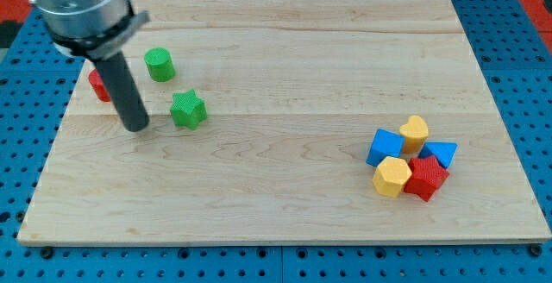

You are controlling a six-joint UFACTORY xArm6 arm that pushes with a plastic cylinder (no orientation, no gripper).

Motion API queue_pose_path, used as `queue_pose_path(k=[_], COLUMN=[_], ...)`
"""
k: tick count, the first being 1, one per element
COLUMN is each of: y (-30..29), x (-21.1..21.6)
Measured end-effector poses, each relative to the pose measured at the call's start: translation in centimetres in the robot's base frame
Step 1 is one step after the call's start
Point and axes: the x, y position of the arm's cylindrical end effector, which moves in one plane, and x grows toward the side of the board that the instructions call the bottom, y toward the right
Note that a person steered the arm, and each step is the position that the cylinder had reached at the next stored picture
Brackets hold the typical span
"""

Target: Slide the green star towards the blue cube

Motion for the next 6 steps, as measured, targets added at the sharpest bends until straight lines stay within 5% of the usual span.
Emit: queue_pose_path(k=[2,4,6], y=[8.3,10.1,19.5], x=[-1.0,-4.2,0.8])
